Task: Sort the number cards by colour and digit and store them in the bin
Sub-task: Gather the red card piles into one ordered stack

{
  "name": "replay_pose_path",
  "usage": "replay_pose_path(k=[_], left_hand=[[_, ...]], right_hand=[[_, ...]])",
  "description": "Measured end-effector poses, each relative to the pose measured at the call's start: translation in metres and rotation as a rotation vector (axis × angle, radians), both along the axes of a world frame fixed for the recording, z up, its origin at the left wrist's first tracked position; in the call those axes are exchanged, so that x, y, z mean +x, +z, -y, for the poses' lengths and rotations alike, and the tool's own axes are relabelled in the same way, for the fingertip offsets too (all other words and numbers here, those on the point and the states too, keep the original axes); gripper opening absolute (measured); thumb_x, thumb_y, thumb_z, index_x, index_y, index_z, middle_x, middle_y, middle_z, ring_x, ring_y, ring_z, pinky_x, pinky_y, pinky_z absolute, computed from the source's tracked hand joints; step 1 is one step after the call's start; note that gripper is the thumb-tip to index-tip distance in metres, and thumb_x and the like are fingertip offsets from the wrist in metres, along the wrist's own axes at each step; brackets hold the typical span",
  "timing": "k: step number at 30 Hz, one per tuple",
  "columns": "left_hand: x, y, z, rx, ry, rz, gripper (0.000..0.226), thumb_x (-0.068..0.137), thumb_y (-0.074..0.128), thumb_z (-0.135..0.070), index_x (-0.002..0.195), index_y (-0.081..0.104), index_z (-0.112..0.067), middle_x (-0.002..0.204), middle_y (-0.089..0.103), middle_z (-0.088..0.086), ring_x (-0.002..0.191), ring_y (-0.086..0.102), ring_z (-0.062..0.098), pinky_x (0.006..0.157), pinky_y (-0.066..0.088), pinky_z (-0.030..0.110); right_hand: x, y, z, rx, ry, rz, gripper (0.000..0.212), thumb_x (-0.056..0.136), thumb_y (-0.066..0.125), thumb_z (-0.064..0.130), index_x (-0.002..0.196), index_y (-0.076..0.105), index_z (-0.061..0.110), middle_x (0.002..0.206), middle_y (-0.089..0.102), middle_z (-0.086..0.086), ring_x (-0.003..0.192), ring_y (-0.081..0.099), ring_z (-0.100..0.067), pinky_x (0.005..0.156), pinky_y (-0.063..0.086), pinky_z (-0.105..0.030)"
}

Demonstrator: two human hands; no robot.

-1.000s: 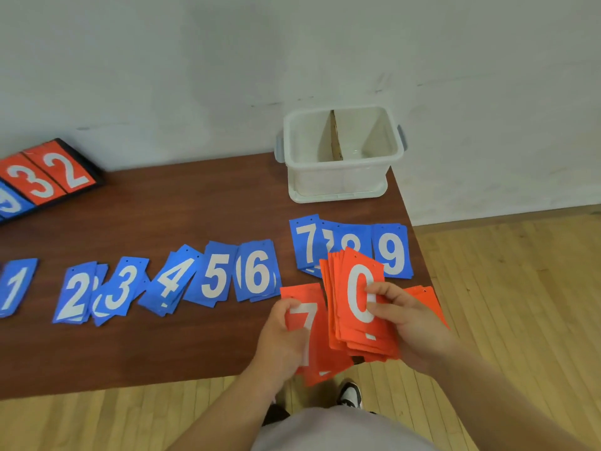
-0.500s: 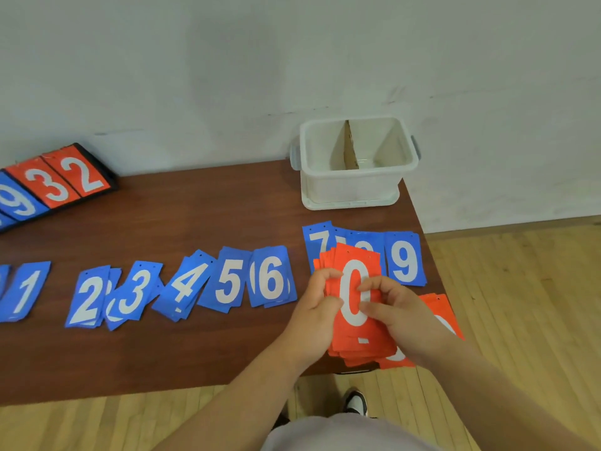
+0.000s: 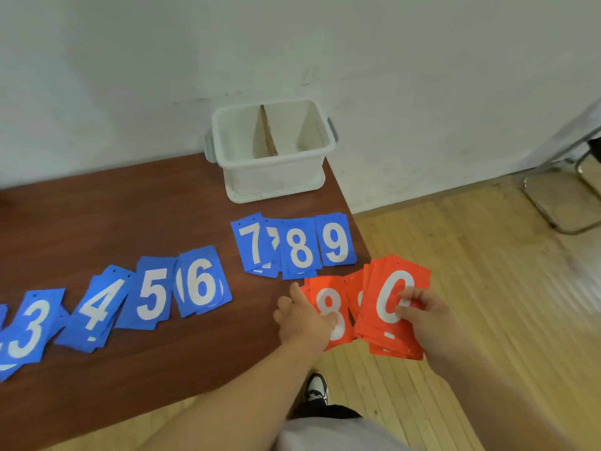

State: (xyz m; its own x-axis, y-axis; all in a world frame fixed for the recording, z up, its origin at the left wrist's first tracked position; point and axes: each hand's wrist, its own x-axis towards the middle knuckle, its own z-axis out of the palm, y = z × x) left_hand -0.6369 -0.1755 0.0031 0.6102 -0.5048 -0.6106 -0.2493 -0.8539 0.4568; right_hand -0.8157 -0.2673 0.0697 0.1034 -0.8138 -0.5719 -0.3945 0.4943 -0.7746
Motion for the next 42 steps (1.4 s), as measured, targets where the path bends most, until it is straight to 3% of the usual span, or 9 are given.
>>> replay_pose_path(k=[5,11,14,18,23,27,31,39,42], left_hand=[[-0.022,-0.016,0.009,0.121,-0.058,0.170,0.107,0.081,0.074,-0.050,0.155,-0.001,-0.029,0.144,0.015,0.008,0.121,0.030,0.029,0.095,0.051,0.040],[-0.037,-0.018,-0.002,-0.016,0.014,0.163,0.086,0.093,0.067,-0.030,0.155,0.008,-0.028,0.144,0.021,0.010,0.117,0.048,0.027,0.090,0.052,0.034],[-0.040,-0.021,-0.007,-0.093,0.064,0.074,0.079,0.096,0.064,-0.022,0.155,0.013,-0.032,0.137,0.035,0.009,0.107,0.060,0.026,0.085,0.053,0.033],[-0.039,-0.023,-0.016,-0.193,0.107,0.043,0.058,0.098,0.060,-0.018,0.149,0.034,-0.030,0.136,0.056,0.007,0.123,0.057,0.029,0.097,0.052,0.039],[-0.024,-0.016,-0.033,-0.273,0.276,-0.163,0.055,0.093,0.064,-0.007,0.138,0.046,-0.033,0.138,0.055,0.005,0.120,0.055,0.028,0.086,0.048,0.029],[-0.011,0.004,-0.056,-0.364,0.250,-0.290,0.043,0.092,0.066,-0.003,0.124,0.055,-0.031,0.126,0.056,0.001,0.108,0.056,0.020,0.075,0.049,0.025],[-0.006,0.032,-0.066,-0.483,0.244,-0.402,0.051,0.092,0.064,0.000,0.118,0.054,-0.043,0.121,0.062,0.000,0.105,0.063,0.016,0.087,0.058,0.033],[-0.006,0.077,-0.042,-0.642,0.257,-0.627,0.052,0.074,0.045,-0.016,0.124,0.053,-0.028,0.114,0.068,0.005,0.097,0.068,0.018,0.072,0.057,0.027],[-0.011,0.083,-0.031,-0.602,0.168,-0.654,0.042,0.088,0.045,-0.013,0.126,0.051,-0.029,0.118,0.064,0.003,0.098,0.068,0.014,0.074,0.057,0.026]], right_hand=[[-0.024,-0.008,-0.004,0.023,-0.007,-0.020,0.027,0.087,0.062,-0.009,0.099,0.069,0.015,0.101,0.072,-0.012,0.088,0.069,-0.029,0.080,0.058,-0.043],[-0.037,-0.019,0.001,0.072,0.012,-0.036,0.029,0.084,0.064,-0.007,0.096,0.071,0.019,0.101,0.075,-0.011,0.093,0.072,-0.034,0.088,0.058,-0.057],[-0.037,-0.018,0.004,0.079,0.037,-0.042,0.029,0.084,0.065,-0.004,0.098,0.070,0.020,0.102,0.074,-0.008,0.094,0.071,-0.034,0.086,0.059,-0.056],[-0.034,-0.019,0.006,0.069,0.083,-0.044,0.027,0.087,0.063,-0.004,0.098,0.069,0.020,0.104,0.071,-0.008,0.095,0.070,-0.032,0.087,0.059,-0.055],[-0.028,-0.018,0.005,0.083,0.142,0.012,0.026,0.086,0.063,-0.005,0.097,0.070,0.017,0.102,0.073,-0.010,0.090,0.071,-0.031,0.082,0.061,-0.049],[-0.010,-0.013,0.004,0.302,0.112,0.277,0.026,0.088,0.059,-0.011,0.097,0.068,0.012,0.098,0.073,-0.015,0.085,0.069,-0.034,0.083,0.056,-0.053],[0.012,-0.009,0.001,0.398,0.157,0.426,0.025,0.091,0.058,-0.007,0.098,0.066,0.015,0.092,0.073,-0.012,0.080,0.069,-0.030,0.074,0.058,-0.048],[0.034,-0.015,-0.012,0.292,0.292,0.346,0.022,0.093,0.061,-0.005,0.098,0.069,0.015,0.101,0.073,-0.009,0.089,0.068,-0.024,0.079,0.055,-0.038],[0.035,-0.009,-0.012,0.299,0.301,0.388,0.020,0.093,0.061,-0.005,0.101,0.068,0.013,0.098,0.075,-0.008,0.086,0.071,-0.025,0.074,0.057,-0.039]])
